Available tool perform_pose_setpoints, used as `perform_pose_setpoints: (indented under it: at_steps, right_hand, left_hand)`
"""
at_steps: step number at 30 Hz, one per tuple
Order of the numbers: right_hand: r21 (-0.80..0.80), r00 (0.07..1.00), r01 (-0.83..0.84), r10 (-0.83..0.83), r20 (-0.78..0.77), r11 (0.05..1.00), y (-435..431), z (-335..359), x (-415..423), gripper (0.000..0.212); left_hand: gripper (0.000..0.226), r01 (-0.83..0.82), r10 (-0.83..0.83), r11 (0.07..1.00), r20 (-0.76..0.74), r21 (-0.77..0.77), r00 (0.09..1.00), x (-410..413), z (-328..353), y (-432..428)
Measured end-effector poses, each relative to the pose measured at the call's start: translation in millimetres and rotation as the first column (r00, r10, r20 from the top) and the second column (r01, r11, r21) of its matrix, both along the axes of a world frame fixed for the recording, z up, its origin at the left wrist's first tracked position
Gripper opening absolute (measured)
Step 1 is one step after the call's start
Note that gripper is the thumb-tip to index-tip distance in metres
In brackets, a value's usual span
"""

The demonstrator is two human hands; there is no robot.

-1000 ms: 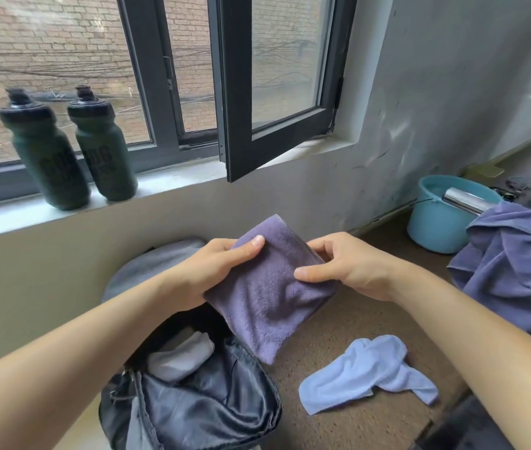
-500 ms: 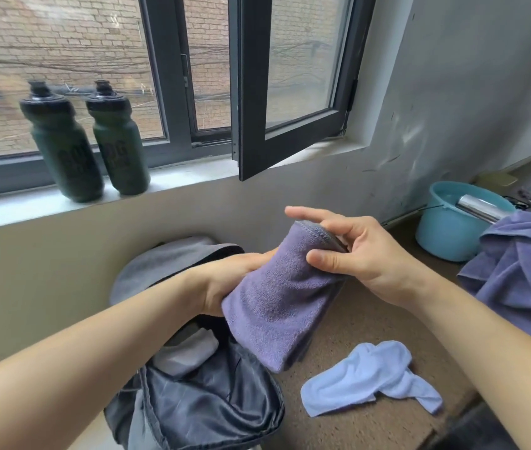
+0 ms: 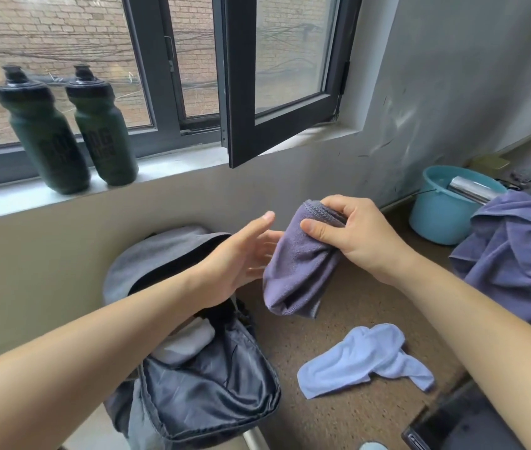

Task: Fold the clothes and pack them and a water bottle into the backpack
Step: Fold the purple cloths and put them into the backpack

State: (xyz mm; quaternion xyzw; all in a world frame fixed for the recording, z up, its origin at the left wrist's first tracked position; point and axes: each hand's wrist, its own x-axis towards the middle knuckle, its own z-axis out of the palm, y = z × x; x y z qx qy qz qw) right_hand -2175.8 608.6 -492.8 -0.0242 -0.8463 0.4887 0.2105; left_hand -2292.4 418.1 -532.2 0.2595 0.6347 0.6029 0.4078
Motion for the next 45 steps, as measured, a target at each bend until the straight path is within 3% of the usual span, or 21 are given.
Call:
perform_pose_setpoints:
  at_steps: [8,11,15,18,21,25,29,31,34,36,38,42,45]
  right_hand:
    - [-0.053,0.997,0.048,-0.051,-0.054,0.997,-12,-9,-7,0.031]
    - [-0.143,0.992,0.102,-0.11,-0.055,0.984,-12,-14,-7,0.02]
    - [-0.373,0.989,0.146,-0.147,0.027,0.916,-13,-29,-17,0.018]
    - [-0.557,0.978,0.209,-0.154,0.144,0.804,-13,-40,-26,0.023]
    - [-0.614,0.962,0.229,-0.08,0.261,0.755,-17,-56,-34,0.036]
    - [-0.578,0.938,0.27,-0.076,0.337,0.77,-29,-83,-45,0.031]
    - [-0.517,0.911,0.299,-0.079,0.405,0.802,-39,-108,-53,0.02]
    - [-0.463,0.899,0.274,-0.053,0.435,0.843,-45,-118,-57,0.015]
    - [-0.218,0.844,0.18,-0.037,0.536,0.959,-55,-140,-63,0.01]
    - [-0.008,0.778,0.088,-0.063,0.626,0.996,-58,-163,-65,0.017]
    - [0.089,0.698,-0.017,-0.052,0.715,0.996,-63,-185,-63,0.035]
    - [-0.066,0.535,-0.062,0.089,0.84,0.996,-77,-227,-53,0.09]
    - [-0.132,0.516,-0.147,0.19,0.835,0.98,-88,-252,-42,0.108]
  left_hand:
    - [0.059,0.088,-0.078,0.996,-0.204,0.036,0.976,27,-5,4]
    - [0.068,0.104,-0.091,0.993,-0.232,0.048,0.969,27,-8,6]
    - [0.06,0.081,-0.074,0.997,-0.265,0.017,0.961,13,-3,1]
    - [0.058,-0.023,0.02,1.0,-0.301,-0.006,0.953,-8,0,-11]
    - [0.058,-0.066,0.05,0.997,-0.311,-0.039,0.949,-27,0,-27]
    - [0.054,-0.045,-0.034,0.974,-0.341,-0.223,0.94,-49,-11,-51]
    - [0.042,-0.089,-0.251,0.833,-0.516,-0.546,0.819,-65,-31,-77]
    - [0.049,-0.08,-0.293,0.797,-0.499,-0.599,0.815,-67,-44,-89]
    - [0.053,-0.153,-0.273,0.781,-0.552,-0.605,0.788,-73,-69,-103]
    - [0.048,-0.22,-0.259,0.761,-0.596,-0.611,0.76,-78,-87,-113]
    - [0.045,-0.282,-0.25,0.738,-0.636,-0.613,0.73,-79,-101,-121]
    - [0.042,-0.392,-0.278,0.721,-0.756,-0.572,0.593,-81,-125,-132]
    - [0.041,-0.492,-0.227,0.738,-0.857,-0.461,0.462,-85,-149,-130]
